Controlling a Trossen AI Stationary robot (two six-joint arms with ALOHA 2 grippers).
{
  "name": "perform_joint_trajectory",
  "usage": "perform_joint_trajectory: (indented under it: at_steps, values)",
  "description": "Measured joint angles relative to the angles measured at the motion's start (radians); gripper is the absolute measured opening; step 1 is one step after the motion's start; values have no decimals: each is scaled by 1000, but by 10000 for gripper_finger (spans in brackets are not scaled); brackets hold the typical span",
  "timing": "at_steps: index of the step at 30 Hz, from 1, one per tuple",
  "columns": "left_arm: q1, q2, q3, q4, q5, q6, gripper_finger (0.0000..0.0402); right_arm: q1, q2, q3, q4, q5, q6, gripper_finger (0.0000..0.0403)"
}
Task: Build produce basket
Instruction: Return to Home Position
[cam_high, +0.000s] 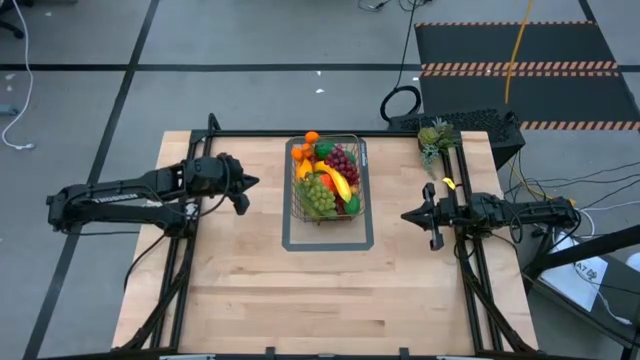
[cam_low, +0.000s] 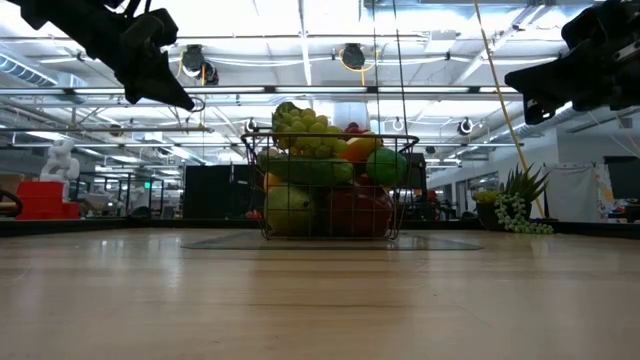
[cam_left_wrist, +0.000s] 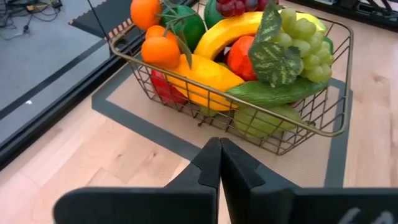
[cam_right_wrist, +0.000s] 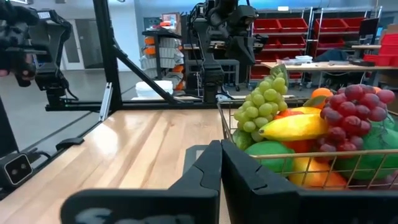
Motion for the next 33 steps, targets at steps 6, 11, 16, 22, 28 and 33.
perform_joint_trajectory:
  at_steps: [6,11,16,22,28,33]
  values:
    - [19,0,0,0,15,19,3,0,0,0,-3,0,-23,0]
    - [23,0,0,2,25,20,10,0,0,-1,-5,0,-52,0]
    - [23,0,0,3,58,15,4,-3,0,-1,-6,0,-86,0]
    - [23,0,0,7,96,37,4,-45,1,-1,-7,1,-109,0]
    - [23,-14,0,82,144,114,8,-80,44,-1,-4,4,-197,0]
    - [-1,-108,-3,101,167,126,3,-79,64,-1,63,10,-234,0]
